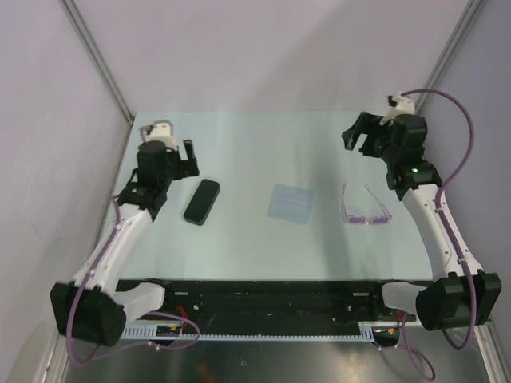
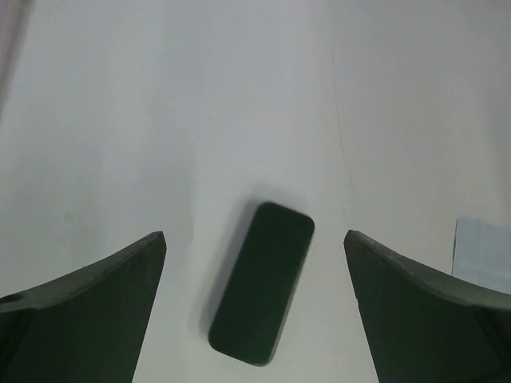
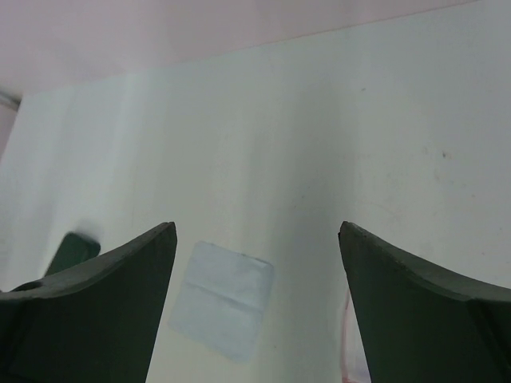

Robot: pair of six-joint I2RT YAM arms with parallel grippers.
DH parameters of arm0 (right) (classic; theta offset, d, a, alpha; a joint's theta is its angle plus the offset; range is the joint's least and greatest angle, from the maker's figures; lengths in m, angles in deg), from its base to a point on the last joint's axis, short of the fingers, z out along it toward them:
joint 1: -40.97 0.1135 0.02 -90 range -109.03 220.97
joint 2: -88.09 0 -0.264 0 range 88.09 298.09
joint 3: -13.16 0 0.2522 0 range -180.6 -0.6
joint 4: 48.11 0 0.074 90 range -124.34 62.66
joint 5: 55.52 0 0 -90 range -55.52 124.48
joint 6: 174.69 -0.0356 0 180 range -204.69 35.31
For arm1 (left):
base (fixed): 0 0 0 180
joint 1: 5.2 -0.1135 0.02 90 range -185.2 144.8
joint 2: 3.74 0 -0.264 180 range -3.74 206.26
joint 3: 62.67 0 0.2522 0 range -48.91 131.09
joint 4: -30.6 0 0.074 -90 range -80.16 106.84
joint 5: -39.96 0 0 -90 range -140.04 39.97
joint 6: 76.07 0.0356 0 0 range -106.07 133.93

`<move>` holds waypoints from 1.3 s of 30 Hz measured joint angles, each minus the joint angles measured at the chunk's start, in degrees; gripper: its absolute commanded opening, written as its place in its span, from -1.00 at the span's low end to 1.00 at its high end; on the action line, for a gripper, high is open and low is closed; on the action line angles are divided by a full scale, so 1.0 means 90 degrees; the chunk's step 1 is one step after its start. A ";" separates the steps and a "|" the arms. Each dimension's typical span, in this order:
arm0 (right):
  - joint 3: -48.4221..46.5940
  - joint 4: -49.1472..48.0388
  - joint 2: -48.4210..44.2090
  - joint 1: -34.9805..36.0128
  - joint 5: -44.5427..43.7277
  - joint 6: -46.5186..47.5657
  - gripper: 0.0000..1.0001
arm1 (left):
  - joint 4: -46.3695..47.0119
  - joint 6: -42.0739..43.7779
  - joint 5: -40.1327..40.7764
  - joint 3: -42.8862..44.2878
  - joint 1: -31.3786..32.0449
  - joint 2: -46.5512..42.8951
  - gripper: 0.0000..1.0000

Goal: Organize the sunglasses
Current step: Move the sunglasses case to the center of the board.

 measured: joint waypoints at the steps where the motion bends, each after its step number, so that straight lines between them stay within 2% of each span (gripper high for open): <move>1: -0.0007 -0.0002 0.0041 0.0228 -0.0095 0.0114 0.78 | 0.0005 0.0034 -0.0068 0.0002 0.0085 0.0216 1.00; 7: -0.0017 0.0063 0.0403 0.1083 -0.0389 0.0546 0.78 | -0.0257 0.0068 -0.0418 0.0041 0.0350 0.1831 1.00; 16: -0.0017 0.0301 0.0848 0.1702 -0.0658 0.0709 0.76 | -0.0406 0.0180 -0.0401 0.0306 0.0369 0.3271 1.00; 23: -0.0017 0.0347 0.0998 0.1768 -0.0860 0.0709 0.76 | -0.0357 0.0427 -0.0906 0.0386 0.0376 0.3655 1.00; 30: -0.0017 0.0391 0.1158 0.1768 -0.0964 0.0709 0.77 | -0.0306 0.0466 -0.1027 0.0396 0.0384 0.3934 1.00; 33: -0.0017 0.0393 0.1195 0.1768 -0.0967 0.0709 0.77 | -0.0308 0.0503 -0.1025 0.0425 0.0381 0.4090 0.91; 36: -0.0017 0.0391 0.1202 0.1768 -0.0967 0.0709 0.77 | -0.0304 0.0522 -0.1020 0.0529 0.0381 0.4269 0.60; 37: -0.0017 0.0391 0.1202 0.1768 -0.0967 0.0709 0.77 | -0.0306 0.0549 -0.1015 0.0566 0.0381 0.4320 0.41; 39: -0.0017 0.0391 0.1209 0.1768 -0.0967 0.0709 0.77 | -0.0313 0.0583 -0.1042 0.0644 0.0384 0.4398 0.26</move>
